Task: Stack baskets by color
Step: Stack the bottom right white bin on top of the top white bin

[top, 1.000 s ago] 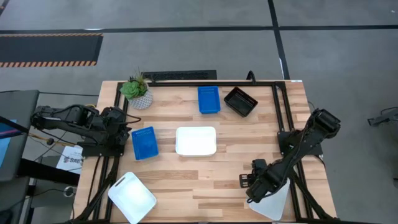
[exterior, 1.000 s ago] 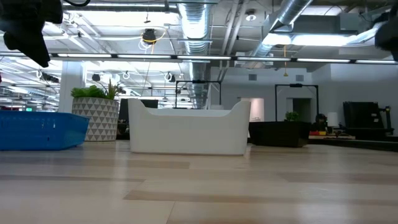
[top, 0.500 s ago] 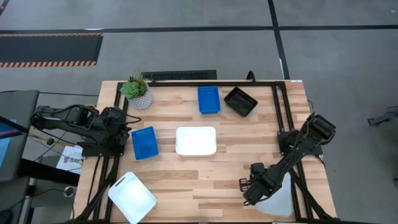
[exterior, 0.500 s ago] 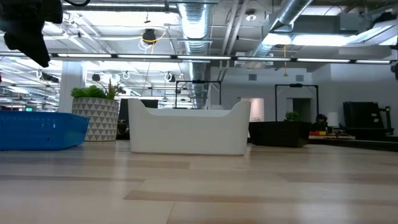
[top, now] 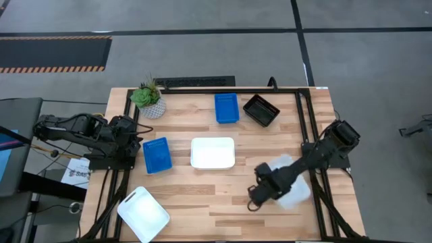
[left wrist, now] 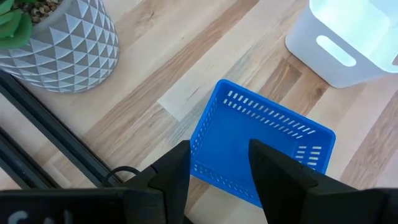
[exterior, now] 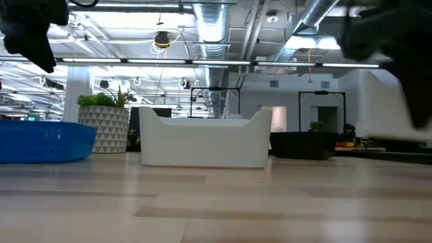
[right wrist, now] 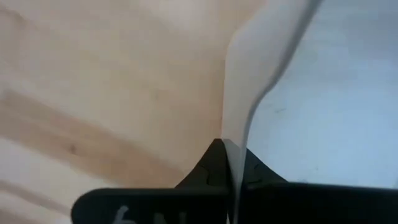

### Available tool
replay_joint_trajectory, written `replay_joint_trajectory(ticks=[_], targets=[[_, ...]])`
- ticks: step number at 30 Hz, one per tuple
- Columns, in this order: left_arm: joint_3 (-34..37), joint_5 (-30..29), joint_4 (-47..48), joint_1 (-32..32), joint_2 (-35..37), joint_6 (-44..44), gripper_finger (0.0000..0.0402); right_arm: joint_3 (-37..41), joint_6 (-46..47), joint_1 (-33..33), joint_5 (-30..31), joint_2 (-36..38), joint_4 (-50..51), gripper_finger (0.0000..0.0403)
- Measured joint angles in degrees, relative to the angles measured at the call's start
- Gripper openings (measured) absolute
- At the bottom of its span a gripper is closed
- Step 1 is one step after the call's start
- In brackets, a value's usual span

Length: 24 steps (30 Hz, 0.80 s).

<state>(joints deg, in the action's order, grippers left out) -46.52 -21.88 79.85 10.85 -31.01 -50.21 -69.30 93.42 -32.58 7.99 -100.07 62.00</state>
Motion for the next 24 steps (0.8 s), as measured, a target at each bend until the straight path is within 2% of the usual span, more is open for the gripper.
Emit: replay_joint_trajectory(ticks=[4, 8, 13, 18, 21, 24], targets=[[0.0, -0.6, 0.0, 0.0, 0.0, -0.1, 0.015, -8.2, -14.9, 5.2, 6.3, 0.0, 8.9, 0.0002], [0.0, -1.3, 0.0, 0.0, 0.0, -1.2, 0.015, -14.8, -34.3, 11.6, 11.2, 0.0, 9.5, 0.0002], [0.0, -2.2, 0.0, 0.0, 0.0, -1.5, 0.015, -20.1, -55.9, 18.9, 14.4, 0.0, 3.0, 0.0001], [0.0, -2.5, 0.0, 0.0, 0.0, -2.6, 0.015, -23.1, -77.5, 23.2, 14.8, 0.0, -6.5, 0.0001], [0.0, -2.5, 0.0, 0.0, 0.0, -3.8, 0.015, -23.2, -85.2, 24.6, 14.4, 0.0, -12.8, 0.0001], [0.0, -2.5, 0.0, 0.0, 0.0, -4.6, 0.015, -23.2, -88.7, 25.3, 13.5, 0.0, -16.4, 0.0001]])
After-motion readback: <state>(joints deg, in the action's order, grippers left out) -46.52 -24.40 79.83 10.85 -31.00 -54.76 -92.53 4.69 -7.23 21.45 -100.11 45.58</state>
